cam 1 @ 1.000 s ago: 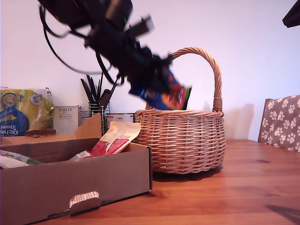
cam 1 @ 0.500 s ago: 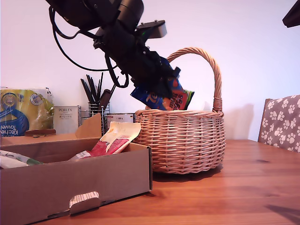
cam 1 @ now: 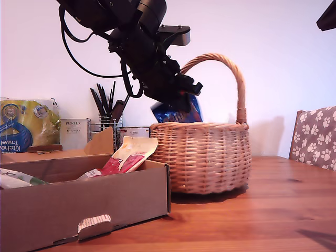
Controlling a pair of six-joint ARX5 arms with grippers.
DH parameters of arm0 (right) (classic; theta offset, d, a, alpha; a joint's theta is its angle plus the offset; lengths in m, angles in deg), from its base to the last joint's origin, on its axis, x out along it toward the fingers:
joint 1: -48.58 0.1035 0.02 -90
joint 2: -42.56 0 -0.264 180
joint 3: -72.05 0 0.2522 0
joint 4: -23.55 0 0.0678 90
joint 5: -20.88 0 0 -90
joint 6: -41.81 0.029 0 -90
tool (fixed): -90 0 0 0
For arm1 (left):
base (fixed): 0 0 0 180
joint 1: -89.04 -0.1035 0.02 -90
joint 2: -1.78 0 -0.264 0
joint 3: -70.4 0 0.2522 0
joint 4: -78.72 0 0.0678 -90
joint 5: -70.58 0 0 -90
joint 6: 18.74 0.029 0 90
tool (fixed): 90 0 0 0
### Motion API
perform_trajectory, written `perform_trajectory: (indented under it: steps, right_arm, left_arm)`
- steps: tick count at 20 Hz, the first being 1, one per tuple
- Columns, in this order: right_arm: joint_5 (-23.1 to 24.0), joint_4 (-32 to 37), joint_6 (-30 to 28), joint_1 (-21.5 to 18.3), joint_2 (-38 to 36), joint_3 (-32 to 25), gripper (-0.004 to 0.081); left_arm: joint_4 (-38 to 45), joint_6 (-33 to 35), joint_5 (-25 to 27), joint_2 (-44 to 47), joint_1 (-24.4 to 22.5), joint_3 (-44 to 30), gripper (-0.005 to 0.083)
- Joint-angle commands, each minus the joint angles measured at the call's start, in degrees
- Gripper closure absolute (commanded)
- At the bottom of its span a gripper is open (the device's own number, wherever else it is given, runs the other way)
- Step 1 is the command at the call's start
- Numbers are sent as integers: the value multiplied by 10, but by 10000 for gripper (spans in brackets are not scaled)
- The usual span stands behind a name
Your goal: Move the bags of Easter eggs from the cardboard box on the left into the woven basket on the right side.
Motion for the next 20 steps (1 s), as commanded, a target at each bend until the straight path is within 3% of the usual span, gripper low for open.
perform_trajectory:
  steps: [1, 4, 8, 16, 18, 19, 20]
  right_arm:
    - [-2, 6, -1, 3, 0, -8, 783]
    - [-2, 6, -1, 3, 0, -8, 783]
    - [-2, 5, -1, 3, 0, -8, 783]
    - [-2, 5, -1, 3, 0, -8, 783]
    - [-2, 5, -1, 3, 0, -8, 783]
    - [-2, 6, -1, 3, 0, -8, 783]
    - [-2, 6, -1, 3, 0, -8, 783]
  left_arm:
    - [5, 3, -4, -7, 7, 0, 250]
    - [-16, 3, -37, -2, 17, 0, 265]
    - [-72, 3, -45, 25, 27, 0, 462]
    - [-139, -3, -32, 99, -6, 0, 498]
    - [-186, -4, -32, 123, -24, 0, 631]
    - [-219, -4, -34, 135, -33, 0, 767]
    - [-250, -6, -42, 144, -42, 0, 788]
